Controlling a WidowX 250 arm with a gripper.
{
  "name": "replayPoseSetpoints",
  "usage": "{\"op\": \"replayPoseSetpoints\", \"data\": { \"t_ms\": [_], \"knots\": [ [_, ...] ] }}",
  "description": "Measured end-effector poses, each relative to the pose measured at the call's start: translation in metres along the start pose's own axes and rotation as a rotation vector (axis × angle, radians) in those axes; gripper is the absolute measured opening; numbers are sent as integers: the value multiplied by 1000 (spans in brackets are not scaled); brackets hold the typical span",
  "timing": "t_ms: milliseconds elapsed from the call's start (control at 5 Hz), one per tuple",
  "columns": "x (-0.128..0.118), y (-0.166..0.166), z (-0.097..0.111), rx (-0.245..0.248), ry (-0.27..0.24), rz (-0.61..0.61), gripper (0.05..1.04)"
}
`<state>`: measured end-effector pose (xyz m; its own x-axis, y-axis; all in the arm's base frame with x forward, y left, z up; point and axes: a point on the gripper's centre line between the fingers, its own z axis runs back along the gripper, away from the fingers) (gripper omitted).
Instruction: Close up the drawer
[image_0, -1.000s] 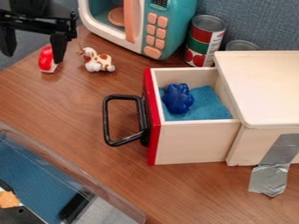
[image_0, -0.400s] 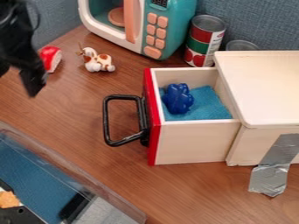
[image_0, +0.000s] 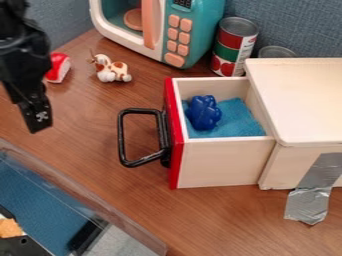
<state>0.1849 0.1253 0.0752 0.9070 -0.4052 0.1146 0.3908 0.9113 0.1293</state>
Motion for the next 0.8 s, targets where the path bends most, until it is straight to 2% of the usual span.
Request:
{"op": "replayPoseSetpoints", "data": {
  "t_ms": [200, 400, 600, 800],
  "knots": [
    [13, -6, -4, 30, -104, -243, 1001],
    [25, -17, -9, 45, -139, -493, 1001],
    [28, -23, -18, 29, -106, -653, 1001],
    [29, -29, -33, -30, -90, -622, 1001]
  ]
}}
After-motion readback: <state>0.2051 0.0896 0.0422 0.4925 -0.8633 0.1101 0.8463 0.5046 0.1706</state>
